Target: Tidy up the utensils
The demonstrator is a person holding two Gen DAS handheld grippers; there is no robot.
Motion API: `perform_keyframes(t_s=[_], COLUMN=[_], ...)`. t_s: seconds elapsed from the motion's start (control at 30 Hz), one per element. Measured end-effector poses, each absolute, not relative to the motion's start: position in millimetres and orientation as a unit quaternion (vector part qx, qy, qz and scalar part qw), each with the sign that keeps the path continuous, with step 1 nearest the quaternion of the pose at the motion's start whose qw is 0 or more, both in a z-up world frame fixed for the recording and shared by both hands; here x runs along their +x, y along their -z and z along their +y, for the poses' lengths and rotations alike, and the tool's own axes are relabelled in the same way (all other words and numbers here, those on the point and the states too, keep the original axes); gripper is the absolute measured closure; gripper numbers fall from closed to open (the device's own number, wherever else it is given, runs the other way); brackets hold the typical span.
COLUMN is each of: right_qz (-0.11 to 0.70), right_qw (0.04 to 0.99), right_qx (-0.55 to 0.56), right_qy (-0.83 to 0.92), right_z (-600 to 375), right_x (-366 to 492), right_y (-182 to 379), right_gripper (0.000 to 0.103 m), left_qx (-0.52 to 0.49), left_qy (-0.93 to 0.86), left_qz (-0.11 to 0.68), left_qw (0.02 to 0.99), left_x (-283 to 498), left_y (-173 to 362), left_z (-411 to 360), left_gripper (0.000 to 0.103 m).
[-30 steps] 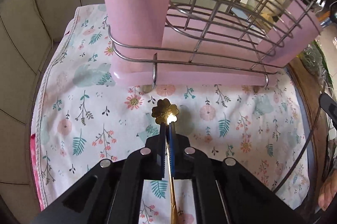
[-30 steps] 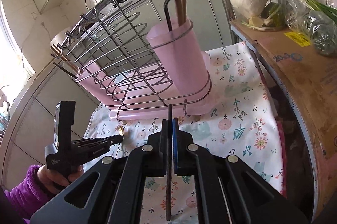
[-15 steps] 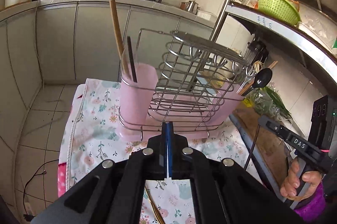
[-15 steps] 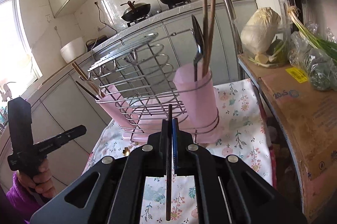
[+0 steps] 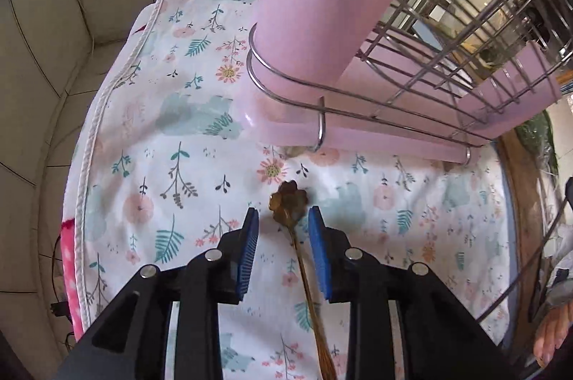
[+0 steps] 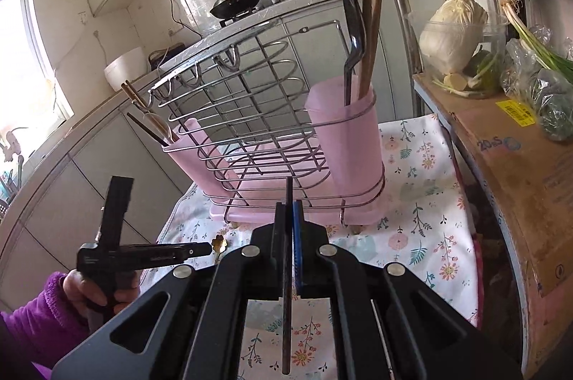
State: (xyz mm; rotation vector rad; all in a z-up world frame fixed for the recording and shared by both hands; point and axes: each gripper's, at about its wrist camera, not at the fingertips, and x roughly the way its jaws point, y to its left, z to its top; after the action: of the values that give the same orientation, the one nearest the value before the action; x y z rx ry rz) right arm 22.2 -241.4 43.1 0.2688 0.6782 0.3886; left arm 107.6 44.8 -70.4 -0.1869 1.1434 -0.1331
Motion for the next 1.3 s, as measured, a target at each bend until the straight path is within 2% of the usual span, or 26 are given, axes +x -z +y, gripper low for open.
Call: perform_keyframes(t_s=[0.13, 0.17, 0.2, 0.23, 0.47, 0.63, 1.03, 1.3], right_qz=[0.340, 0.342, 0.344, 0.344, 0.335, 0.309, 0.124, 0.041], right_qw=[0.913, 0.912, 0.912, 0.912, 0.914, 0.925, 0.976, 0.988], right_qx=[0.134, 0.135, 0.136, 0.137, 0.141, 0.133, 0.069, 0.051], right_qy=[-0.182, -0.181, -0.180, -0.178, -0.178, -0.177, -0.162, -0.143], right_z=[-244, -244, -245, -246, -248, -247, -236, -227], right_x=[24, 25, 25, 25, 21, 15, 10, 25], right_y=[-34, -32, -31, -30, -33, -47, -140, -177], right_gripper=[0.099, 0.099, 0.099, 0.099, 0.099, 0.099, 0.099, 0.099], left_qx=[-0.053, -0.045, -0.043, -0.048, -0.057, -0.073, -0.086, -0.024], left_qy=[0.047, 0.047, 0.049, 0.058, 0.092, 0.109, 0.046, -0.057], left_qz=[0.520, 0.517, 0.513, 0.509, 0.451, 0.374, 0.117, -0.002], left_qw=[0.851, 0.853, 0.856, 0.858, 0.886, 0.918, 0.988, 0.998], left_x=[114, 113, 111, 108, 66, 37, 8, 21], left_y=[78, 78, 77, 75, 33, -23, -178, -212], left_z=[31, 28, 26, 26, 28, 38, 59, 49], left_gripper=[0.078, 0.083, 0.098, 0.100, 0.101, 0.101, 0.101, 0.101])
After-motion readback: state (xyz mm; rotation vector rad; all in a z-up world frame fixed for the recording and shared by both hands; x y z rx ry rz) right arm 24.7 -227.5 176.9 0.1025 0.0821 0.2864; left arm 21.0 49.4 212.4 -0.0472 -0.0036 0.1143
